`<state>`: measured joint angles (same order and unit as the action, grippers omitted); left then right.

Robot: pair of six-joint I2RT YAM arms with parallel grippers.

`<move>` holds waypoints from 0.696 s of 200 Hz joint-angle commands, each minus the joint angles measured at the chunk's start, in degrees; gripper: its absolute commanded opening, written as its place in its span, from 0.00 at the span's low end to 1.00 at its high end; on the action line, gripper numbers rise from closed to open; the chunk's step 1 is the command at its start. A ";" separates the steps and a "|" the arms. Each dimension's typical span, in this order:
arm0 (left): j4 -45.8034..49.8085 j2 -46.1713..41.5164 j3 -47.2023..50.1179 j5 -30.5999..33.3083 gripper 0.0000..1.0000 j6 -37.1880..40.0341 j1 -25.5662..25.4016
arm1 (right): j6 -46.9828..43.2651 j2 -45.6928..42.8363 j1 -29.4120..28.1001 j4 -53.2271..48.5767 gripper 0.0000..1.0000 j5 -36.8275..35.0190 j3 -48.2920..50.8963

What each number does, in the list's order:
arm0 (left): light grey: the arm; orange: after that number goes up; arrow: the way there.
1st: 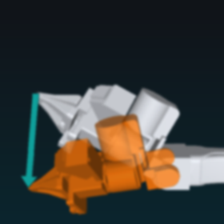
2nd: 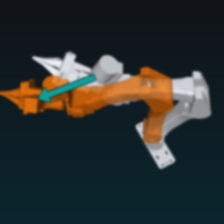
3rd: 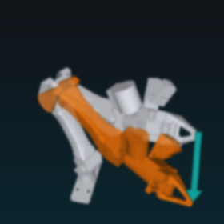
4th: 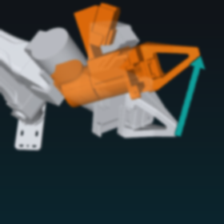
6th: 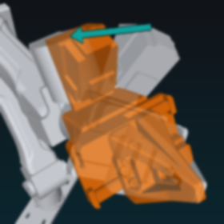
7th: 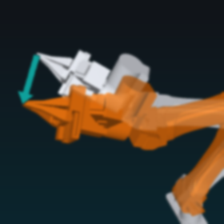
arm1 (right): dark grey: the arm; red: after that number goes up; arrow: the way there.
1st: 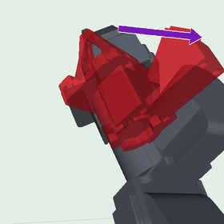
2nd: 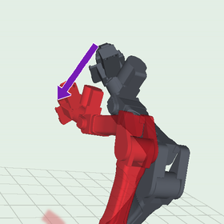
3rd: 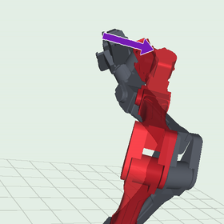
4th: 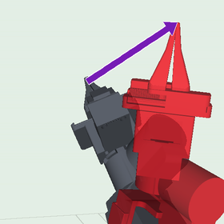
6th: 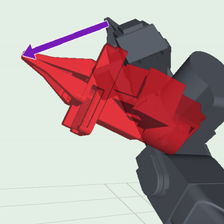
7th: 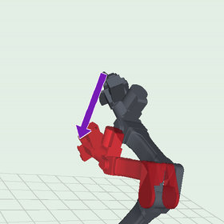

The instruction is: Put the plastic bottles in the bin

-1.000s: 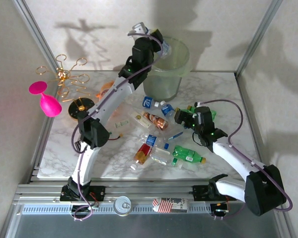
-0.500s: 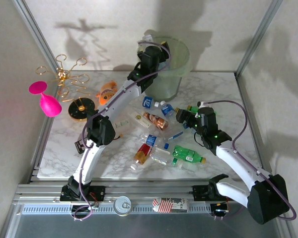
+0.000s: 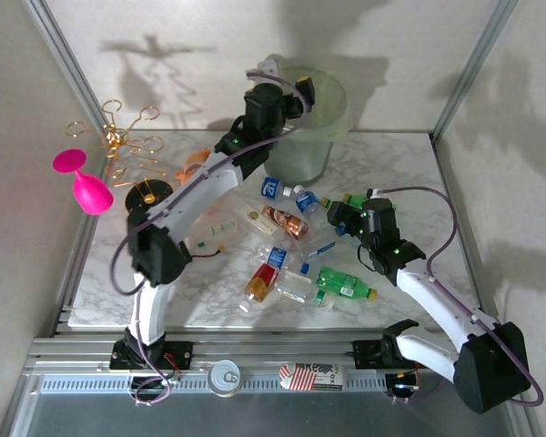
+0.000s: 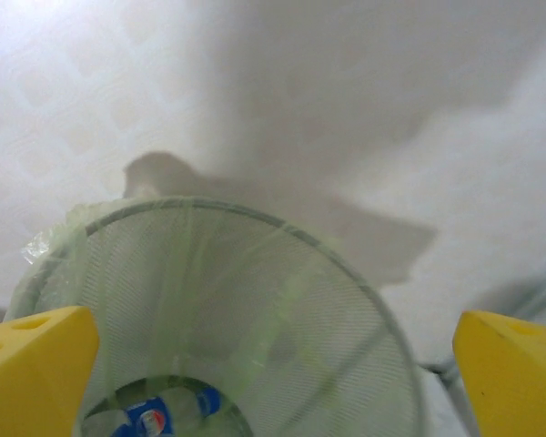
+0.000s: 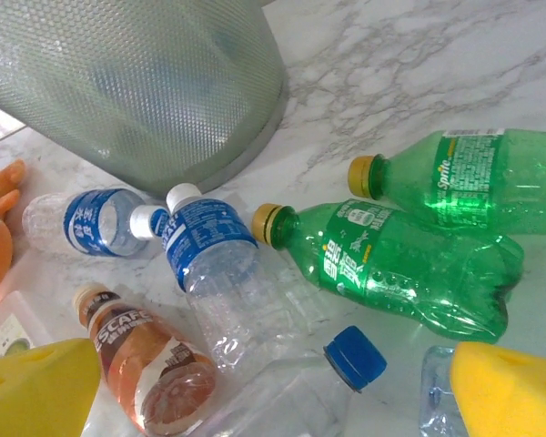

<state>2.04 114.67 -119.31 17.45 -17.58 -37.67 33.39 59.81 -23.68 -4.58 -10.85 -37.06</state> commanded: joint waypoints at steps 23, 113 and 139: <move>-16.62 -21.46 30.61 -12.34 0.99 -1.41 -2.30 | 3.63 -0.26 3.38 -5.12 0.99 -0.49 -0.27; -36.30 -42.25 79.05 -11.84 1.00 -19.55 -6.61 | 20.15 -4.37 7.57 -24.14 0.99 1.89 -0.81; -37.81 -44.07 85.28 -9.20 1.00 -22.35 -6.99 | 24.97 -5.17 10.11 -24.74 0.99 4.85 0.30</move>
<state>-30.59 73.38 -37.32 5.61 -35.09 -44.21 50.39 55.59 -15.62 -25.32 -8.49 -37.06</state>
